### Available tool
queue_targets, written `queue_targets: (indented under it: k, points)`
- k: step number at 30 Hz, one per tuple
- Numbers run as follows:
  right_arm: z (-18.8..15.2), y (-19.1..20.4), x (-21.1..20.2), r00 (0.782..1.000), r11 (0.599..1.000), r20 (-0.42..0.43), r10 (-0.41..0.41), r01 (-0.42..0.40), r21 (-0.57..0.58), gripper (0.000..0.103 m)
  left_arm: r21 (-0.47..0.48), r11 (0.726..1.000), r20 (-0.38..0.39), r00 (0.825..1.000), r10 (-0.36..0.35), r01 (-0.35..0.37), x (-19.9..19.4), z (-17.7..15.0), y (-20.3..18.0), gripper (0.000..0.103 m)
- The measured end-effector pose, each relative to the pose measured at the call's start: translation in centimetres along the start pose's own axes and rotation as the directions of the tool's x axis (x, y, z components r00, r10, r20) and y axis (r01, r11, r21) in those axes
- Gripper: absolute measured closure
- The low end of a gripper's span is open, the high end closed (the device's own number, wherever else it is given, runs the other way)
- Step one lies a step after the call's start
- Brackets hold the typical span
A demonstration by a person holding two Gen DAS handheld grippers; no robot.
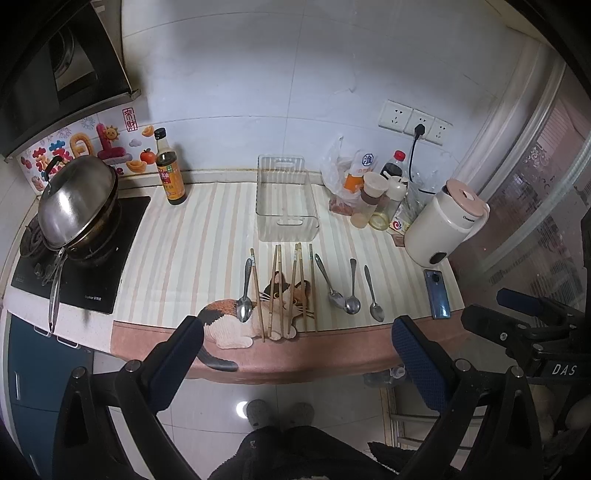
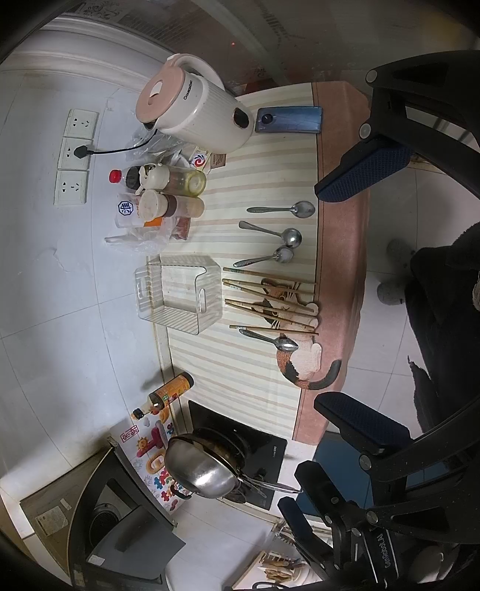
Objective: Organize utensils
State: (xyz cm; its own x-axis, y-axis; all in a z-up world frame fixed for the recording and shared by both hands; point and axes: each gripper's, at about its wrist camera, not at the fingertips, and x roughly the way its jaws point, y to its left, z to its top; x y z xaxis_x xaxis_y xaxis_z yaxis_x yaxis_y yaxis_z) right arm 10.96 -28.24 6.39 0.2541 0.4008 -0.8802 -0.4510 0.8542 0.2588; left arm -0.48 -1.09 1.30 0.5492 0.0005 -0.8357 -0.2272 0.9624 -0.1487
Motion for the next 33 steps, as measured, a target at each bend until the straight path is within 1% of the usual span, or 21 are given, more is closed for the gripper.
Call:
queue_targets:
  k: [33]
  points:
    - [-0.02,0.04,0.35,1.000,1.000,-0.001,-0.001,0.001,0.001,0.000,0.001,1.000,-0.001,1.000,-0.002,0.002,0.56,0.38,-0.04,0.000]
